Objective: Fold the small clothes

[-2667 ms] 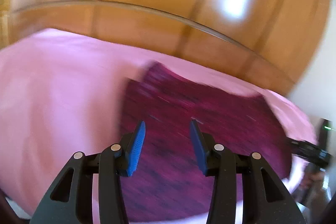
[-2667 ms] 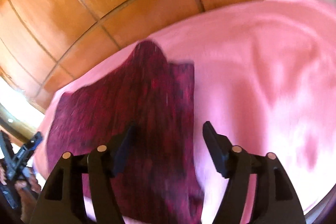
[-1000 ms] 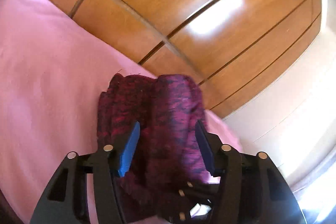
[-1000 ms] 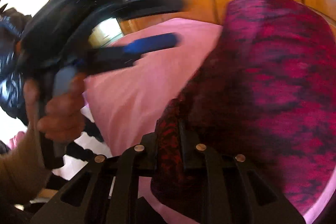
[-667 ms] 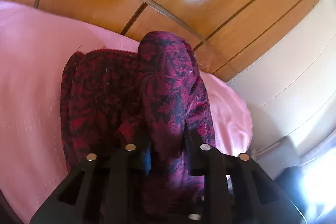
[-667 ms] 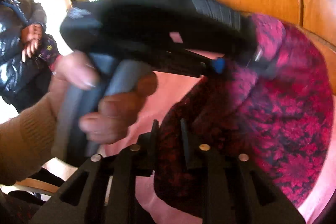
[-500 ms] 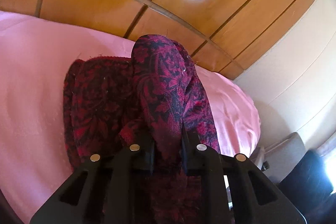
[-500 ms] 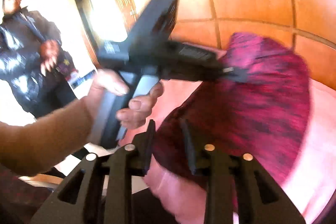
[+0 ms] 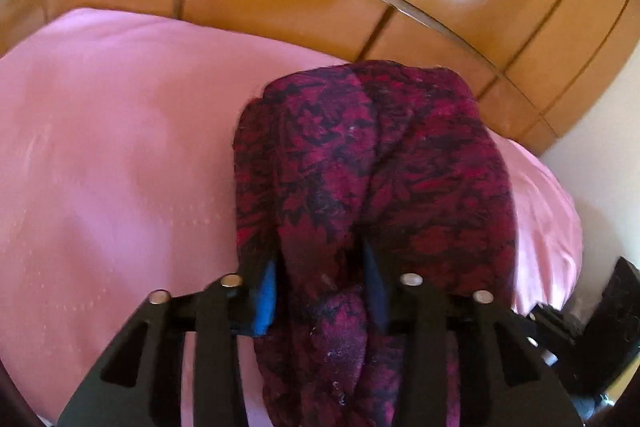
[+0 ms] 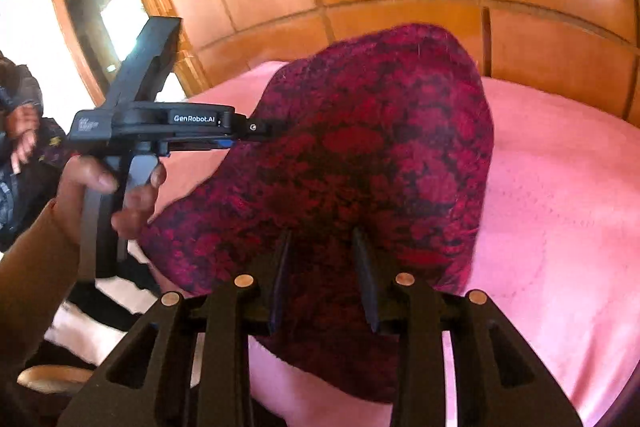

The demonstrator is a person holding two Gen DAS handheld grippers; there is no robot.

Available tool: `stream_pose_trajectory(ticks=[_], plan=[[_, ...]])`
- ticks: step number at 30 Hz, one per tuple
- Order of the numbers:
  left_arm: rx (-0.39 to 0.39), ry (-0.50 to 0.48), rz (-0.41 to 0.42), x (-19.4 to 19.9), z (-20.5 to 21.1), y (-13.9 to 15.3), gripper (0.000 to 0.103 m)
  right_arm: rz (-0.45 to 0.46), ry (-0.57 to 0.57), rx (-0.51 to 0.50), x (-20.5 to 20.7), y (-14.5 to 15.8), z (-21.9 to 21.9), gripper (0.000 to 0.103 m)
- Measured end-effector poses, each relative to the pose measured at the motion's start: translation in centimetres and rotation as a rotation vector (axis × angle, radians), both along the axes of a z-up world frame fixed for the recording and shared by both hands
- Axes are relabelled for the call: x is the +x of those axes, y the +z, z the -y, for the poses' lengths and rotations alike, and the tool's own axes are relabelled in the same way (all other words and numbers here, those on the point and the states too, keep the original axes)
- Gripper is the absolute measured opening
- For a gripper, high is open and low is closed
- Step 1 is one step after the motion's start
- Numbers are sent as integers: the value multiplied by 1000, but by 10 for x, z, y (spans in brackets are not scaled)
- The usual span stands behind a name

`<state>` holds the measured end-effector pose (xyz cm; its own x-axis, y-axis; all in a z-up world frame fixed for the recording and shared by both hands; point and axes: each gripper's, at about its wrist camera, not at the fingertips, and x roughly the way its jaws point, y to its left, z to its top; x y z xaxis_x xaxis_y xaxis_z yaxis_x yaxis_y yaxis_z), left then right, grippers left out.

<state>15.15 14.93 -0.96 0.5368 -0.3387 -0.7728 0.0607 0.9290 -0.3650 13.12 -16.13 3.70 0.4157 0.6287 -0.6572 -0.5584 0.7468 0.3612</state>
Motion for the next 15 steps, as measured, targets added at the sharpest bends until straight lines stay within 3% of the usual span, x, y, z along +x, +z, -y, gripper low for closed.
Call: stream_pose_trajectory(ticks=[3, 5, 7, 9, 11, 15], plan=[[-5, 24, 13, -5, 1, 6, 39, 15, 30, -54, -8, 19, -16, 32], [68, 25, 46, -13, 5, 12, 39, -21, 90, 25, -10, 44, -9, 31], [85, 18, 61, -16, 4, 12, 39, -12, 64, 65, -1, 59, 7, 32], [99, 14, 76, -17, 9, 14, 39, -20, 22, 102, 23, 74, 16, 32], [124, 12, 90, -19, 10, 16, 39, -4, -45, 61, 53, 82, 12, 32], [152, 8, 106, -22, 11, 14, 39, -135, -92, 17, 116, 70, -17, 32]])
